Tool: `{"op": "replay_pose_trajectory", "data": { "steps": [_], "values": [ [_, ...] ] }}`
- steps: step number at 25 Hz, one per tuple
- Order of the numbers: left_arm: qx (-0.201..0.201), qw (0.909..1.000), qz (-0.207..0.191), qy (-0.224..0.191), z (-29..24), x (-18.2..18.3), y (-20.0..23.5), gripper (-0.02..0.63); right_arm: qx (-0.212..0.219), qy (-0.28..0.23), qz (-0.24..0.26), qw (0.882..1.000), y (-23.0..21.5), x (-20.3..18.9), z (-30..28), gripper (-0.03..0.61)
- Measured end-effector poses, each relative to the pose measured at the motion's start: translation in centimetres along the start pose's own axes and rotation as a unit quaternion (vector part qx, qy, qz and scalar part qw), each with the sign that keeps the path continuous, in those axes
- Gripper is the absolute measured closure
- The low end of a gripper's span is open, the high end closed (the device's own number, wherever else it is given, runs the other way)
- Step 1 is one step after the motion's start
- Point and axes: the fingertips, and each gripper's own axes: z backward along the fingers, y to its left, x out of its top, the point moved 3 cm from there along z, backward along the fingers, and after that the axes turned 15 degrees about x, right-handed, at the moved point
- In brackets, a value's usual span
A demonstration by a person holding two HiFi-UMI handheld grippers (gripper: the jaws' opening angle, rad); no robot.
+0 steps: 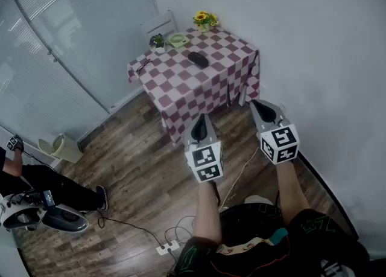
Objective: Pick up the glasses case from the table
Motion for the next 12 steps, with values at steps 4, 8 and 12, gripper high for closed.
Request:
{"op": "replay_pose_trajectory", "data": {
  "steps": [4,8,12],
  "values": [
    [-0.003,1.0,-0.003,-0.006,-0.5,0.4,-0.5,0.604,-0.003,-0.015,0.004,1.0,-0.1,0.5,0.0,0.575],
    [-0.015,0.9999,0.0,-0.005,-1.2,0.3,-1.2,0.604,-0.019,-0.006,-0.001,1.0,-1.0,0.1,0.1,0.575],
    [-0.019,0.9998,0.003,-0.006,-1.5,0.3,-1.3,0.604,-0.026,-0.006,-0.001,1.0,-1.3,0.2,0.3,0.575]
  ]
}}
